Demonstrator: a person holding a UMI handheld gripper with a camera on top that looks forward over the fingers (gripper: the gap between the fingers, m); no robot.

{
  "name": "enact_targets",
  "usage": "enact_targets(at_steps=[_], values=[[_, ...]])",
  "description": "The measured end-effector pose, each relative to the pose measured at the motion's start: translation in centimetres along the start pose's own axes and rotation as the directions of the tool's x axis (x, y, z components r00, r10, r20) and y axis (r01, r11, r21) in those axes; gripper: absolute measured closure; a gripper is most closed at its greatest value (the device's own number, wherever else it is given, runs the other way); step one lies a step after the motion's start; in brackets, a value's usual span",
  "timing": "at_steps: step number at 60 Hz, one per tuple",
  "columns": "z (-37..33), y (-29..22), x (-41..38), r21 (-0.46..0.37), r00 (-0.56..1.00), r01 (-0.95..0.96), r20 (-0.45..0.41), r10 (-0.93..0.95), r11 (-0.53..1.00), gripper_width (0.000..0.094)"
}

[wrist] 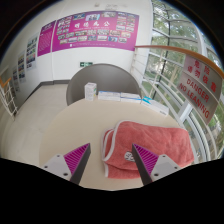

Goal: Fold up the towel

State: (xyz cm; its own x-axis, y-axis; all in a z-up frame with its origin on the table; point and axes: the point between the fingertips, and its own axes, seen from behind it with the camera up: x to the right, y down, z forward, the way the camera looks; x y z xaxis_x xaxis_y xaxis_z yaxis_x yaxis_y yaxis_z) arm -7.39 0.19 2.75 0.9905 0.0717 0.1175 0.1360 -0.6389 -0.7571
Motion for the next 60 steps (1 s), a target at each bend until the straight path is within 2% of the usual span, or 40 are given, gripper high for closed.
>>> enact_targets(at_steps=[6,11,20,22,25,26,37,40,43,48,52,55,60], values=[[3.7,0.6,0.3,-0.036,1.0,0.025,0.001,-0.025,0.999,0.0094],[5.6,1.0,-0.3,-0.059,1.0,0.013,0.029,-0.011,0.998,0.0183],[6.1,0.4,-1.1,-0.022,0.996,0.026,0.082,-0.024,0.999,0.0506],[6.5,0.3,-1.1,-0.021,0.996,0.035,0.085,-0.033,0.999,0.0614],[6.7,0.2,0.0,-0.025,0.998,0.042,0.053,-0.041,0.999,0.0834],[6.7,0.2,0.4,-0.025,0.999,0.04,0.037,-0.039,0.999,0.0864],[6.2,0.4,-0.4,-0.069,0.998,0.037,0.05,-0.033,0.997,0.089],[5.4,0.0,-2.4,-0.081,0.995,-0.005,0.099,0.013,0.997,0.0891],[3.2,-1.1,-4.5,-0.076,0.981,-0.052,0.182,0.065,0.996,0.0891],[-1.0,-5.1,-9.2,-0.047,0.942,-0.126,0.309,0.135,0.991,0.0891],[-4.6,-8.2,-9.9,-0.018,0.906,-0.189,0.384,0.181,0.982,0.0891],[-6.5,-11.0,-10.0,0.014,0.888,-0.232,0.412,0.206,0.973,0.0892],[-7.2,-12.7,-6.2,0.055,0.893,-0.27,0.387,0.229,0.961,0.0891]])
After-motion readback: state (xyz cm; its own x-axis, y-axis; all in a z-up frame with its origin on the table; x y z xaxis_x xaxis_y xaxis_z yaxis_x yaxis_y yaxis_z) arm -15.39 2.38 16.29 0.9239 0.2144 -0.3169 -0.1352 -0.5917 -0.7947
